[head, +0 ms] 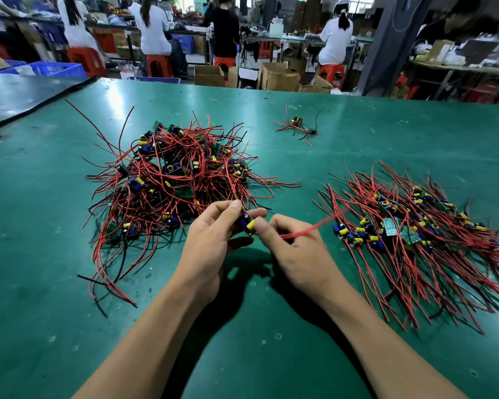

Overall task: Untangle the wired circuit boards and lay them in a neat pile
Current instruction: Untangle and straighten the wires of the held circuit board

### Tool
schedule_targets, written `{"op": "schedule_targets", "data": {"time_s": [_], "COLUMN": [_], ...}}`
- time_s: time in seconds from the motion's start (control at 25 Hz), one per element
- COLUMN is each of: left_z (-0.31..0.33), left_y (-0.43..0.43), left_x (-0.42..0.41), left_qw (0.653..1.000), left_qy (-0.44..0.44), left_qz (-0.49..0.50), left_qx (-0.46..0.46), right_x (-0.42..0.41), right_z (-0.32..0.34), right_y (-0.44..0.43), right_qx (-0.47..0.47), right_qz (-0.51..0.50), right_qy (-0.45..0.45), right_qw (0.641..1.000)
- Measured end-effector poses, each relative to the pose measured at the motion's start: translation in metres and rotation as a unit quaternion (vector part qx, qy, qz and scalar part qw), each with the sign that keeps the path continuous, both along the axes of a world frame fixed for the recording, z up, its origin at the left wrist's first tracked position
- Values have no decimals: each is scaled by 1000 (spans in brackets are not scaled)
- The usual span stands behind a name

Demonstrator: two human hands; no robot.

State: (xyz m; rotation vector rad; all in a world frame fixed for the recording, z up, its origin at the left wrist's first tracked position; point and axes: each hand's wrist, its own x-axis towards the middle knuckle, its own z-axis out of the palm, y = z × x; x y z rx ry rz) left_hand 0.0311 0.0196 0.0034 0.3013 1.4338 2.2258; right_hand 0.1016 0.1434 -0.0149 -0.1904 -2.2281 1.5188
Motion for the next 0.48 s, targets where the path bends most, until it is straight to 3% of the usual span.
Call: {"op": "schedule_targets", "data": {"time_s": [0.04, 0.12, 0.2, 0.36, 0.48], "left_z": [1, 4, 4, 1, 2], "left_y": [-2, -7, -9, -3, -1], "left_x": [-1, -2, 0, 8, 9], "left_qw": [1000, 994, 983, 970, 963], "left_qy": [-2, -30, -69, -79, -93], "left_qz": [-20, -92, -156, -229, -253], "left_qx": [12, 58, 73, 10, -5], "right_x": [-1, 1, 7, 16, 19], "right_z": [5, 16, 23, 29, 33], "right_y": [1, 8, 16, 21, 23], "right_qx": [-109, -315, -422, -479, -446], "right_qz": [15, 69, 136, 241, 262], "right_qy": [15, 12, -9, -50, -91], "right_qw": [994, 947, 896, 843, 851]}}
